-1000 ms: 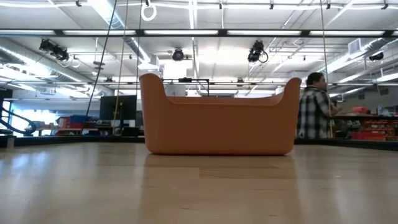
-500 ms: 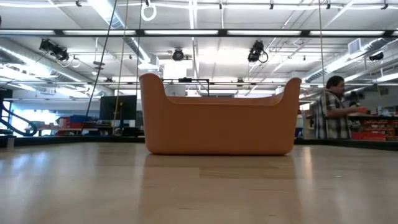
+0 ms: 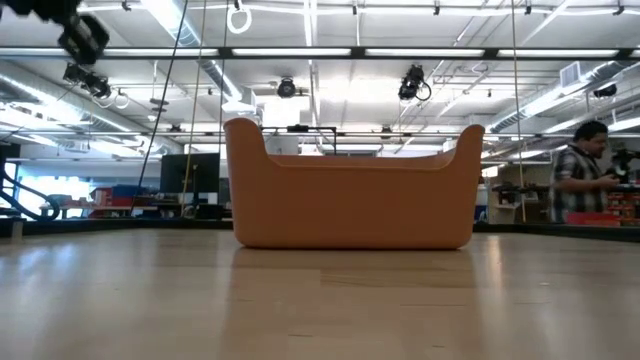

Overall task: Pick and place USB-C Cables
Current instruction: Return to Home Position

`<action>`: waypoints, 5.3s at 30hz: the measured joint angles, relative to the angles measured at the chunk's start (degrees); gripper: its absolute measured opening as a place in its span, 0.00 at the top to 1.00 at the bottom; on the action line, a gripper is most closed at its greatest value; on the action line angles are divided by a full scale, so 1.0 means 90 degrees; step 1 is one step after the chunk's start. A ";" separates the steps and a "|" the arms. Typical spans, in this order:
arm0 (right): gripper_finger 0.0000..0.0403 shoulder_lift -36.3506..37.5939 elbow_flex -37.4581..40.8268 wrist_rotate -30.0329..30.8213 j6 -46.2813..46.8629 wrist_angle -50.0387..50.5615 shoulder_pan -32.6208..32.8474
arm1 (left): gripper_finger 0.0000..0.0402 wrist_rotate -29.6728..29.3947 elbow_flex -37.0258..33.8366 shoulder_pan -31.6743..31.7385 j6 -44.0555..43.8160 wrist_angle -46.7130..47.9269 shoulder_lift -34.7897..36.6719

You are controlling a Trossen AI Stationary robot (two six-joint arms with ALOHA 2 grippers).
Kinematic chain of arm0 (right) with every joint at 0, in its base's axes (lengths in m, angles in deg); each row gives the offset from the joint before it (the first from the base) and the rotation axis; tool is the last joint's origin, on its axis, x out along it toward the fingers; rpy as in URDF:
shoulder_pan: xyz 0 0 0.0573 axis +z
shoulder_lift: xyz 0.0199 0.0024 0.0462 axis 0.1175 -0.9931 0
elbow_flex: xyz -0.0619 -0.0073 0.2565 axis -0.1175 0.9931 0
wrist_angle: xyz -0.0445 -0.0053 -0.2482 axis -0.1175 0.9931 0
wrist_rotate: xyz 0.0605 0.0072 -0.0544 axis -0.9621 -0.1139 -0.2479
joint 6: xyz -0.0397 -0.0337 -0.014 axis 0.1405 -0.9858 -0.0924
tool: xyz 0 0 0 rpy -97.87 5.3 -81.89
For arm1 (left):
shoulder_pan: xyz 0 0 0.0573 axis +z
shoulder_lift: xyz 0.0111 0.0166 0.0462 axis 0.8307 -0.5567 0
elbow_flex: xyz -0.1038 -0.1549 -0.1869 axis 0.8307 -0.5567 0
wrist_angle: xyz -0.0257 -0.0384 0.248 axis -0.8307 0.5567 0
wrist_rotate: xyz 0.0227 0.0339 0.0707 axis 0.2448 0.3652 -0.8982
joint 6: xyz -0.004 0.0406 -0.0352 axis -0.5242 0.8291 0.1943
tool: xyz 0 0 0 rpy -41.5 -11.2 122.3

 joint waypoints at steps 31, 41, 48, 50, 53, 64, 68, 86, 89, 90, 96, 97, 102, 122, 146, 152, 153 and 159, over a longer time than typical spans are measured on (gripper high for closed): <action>1.00 0.0014 0.5207 0.1469 0.2459 -0.6544 0.0779 | 0.99 -0.0587 -0.1284 0.0002 -0.0387 -0.0459 0.1369; 1.00 -0.0056 0.5404 0.3998 0.1713 -0.5939 0.3518 | 0.98 -0.1156 -0.1281 0.0002 -0.0218 -0.0227 0.1366; 1.00 -0.0690 0.5404 0.6276 0.1275 -0.5919 0.5827 | 0.98 -0.1172 -0.1281 0.0002 -0.0219 -0.0089 0.1366; 1.00 -0.1028 0.5404 0.6867 0.1251 -0.5918 0.6438 | 0.98 -0.1201 -0.1281 0.0002 -0.0222 0.0024 0.1366; 1.00 -0.1504 0.5404 0.7506 0.1105 -0.6098 0.7085 | 0.98 -0.1207 -0.1281 0.0002 -0.0222 0.0064 0.1366; 1.00 -0.2308 0.5404 0.7647 0.0757 -0.6548 0.7883 | 0.98 -0.1207 -0.1281 0.0001 0.0182 0.0104 0.1364; 1.00 -0.2527 0.5404 0.7644 0.0758 -0.6249 0.7955 | 0.98 -0.1206 -0.1281 0.0000 0.0658 0.0117 0.1361; 0.97 -0.2876 0.5404 0.8375 0.0260 -0.7084 0.7982 | 0.98 -0.1204 -0.1281 0.0000 0.1017 0.0114 0.1359; 0.99 -0.2878 0.5404 0.8089 -0.0722 -0.8181 0.7983 | 0.98 -0.1204 -0.1281 0.0000 0.1015 0.0114 0.1359; 0.99 -0.2875 0.5404 0.7927 -0.1202 -0.8549 0.7984 | 0.98 -0.1205 -0.1281 0.0000 0.1015 0.0112 0.1359; 0.96 -0.2810 0.5281 0.6847 -0.4171 -0.9643 0.7987 | 0.98 -0.1204 -0.1281 0.0002 0.1015 0.0112 0.1359; 0.95 -0.2803 0.5247 0.6943 -0.4346 -0.9572 0.7989 | 0.98 -0.1204 -0.1281 0.0000 0.1015 0.0114 0.1359; 0.94 -0.2808 0.5234 0.7732 -0.4613 -0.8315 0.7984 | 0.98 -0.1205 -0.1281 0.0000 0.1400 0.0119 0.1359; 0.96 -0.2461 0.5368 0.8340 -0.5222 -0.6782 0.7936 | 0.98 -0.1203 -0.1578 0.0001 0.1657 0.0483 0.1356; 0.96 -0.2402 0.5368 0.6746 -0.5169 -0.6587 0.7926 | 0.98 -0.1204 -0.1578 0.0002 0.1612 0.0488 0.1356; 0.96 -0.2401 0.5368 0.6746 -0.5169 -0.6590 0.7923 | 0.98 -0.1204 -0.1578 0.0000 0.1610 0.0488 0.1356; 0.96 -0.2400 0.5368 0.6747 -0.5169 -0.6585 0.7924 | 0.98 -0.1204 -0.1578 0.0002 0.1610 0.0488 0.1356; 0.96 -0.1444 0.5402 0.6746 -0.5171 -0.6402 0.7921 | 0.98 -0.1204 -0.1578 0.0001 0.1610 0.0488 0.1356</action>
